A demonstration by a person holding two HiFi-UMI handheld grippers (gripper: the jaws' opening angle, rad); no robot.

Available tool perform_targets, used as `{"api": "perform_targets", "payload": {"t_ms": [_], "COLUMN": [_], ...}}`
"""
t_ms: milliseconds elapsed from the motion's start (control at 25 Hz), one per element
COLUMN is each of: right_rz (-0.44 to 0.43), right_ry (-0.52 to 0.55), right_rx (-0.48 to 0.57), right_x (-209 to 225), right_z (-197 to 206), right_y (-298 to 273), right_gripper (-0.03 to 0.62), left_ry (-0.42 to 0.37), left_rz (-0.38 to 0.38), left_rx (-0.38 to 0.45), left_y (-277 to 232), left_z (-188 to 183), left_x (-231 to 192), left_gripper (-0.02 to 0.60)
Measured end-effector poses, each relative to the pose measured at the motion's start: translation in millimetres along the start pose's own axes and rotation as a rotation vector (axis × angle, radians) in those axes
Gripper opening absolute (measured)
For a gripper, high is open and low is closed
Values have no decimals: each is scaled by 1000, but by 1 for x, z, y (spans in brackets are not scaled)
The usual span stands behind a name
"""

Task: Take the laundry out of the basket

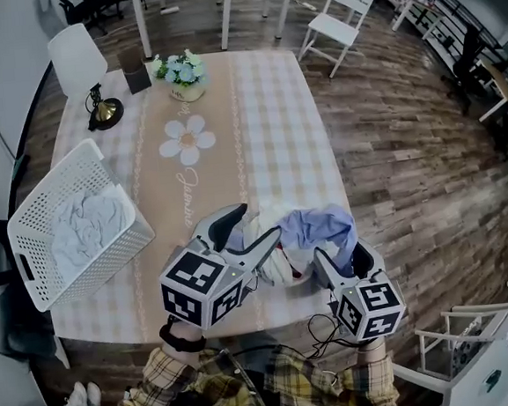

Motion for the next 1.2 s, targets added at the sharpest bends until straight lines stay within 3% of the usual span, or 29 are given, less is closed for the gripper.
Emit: {"api": "perform_targets", "payload": {"t_ms": [200, 600, 680, 880, 1040, 1200], "right_rz": [111, 328, 273, 3, -182, -276], "right_ry": [83, 232, 204, 44, -39, -33], "right_rx": [43, 137, 175, 323, 429, 501], "right_x": [-18, -51, -63, -113, -155, -193], "right_z": [-23, -74, -86, -118, -151, -177], "right_y": [13, 33, 33, 26, 21, 20], "right_gripper": [331, 331, 331, 322, 256, 156], "left_ry": [-27, -74, -77, -62, -65, -82], "left_rz": [26, 28, 23, 45, 33, 16], "left_rx": [81, 154, 166, 208, 263, 306], "left_y": [36, 98, 108, 138, 168, 197], "left_z": [-31, -65, -67, -76, -85, -95], "left_x": [-3, -20, -24, -34, -42, -47], "left_gripper": [314, 314, 315, 290, 283, 281]}}
Point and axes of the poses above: the fingertips, and each gripper's own axes: y backward along the fingers, x to its right, z out of its underside, the point moved 6 cm from there along y, backward along the fingers
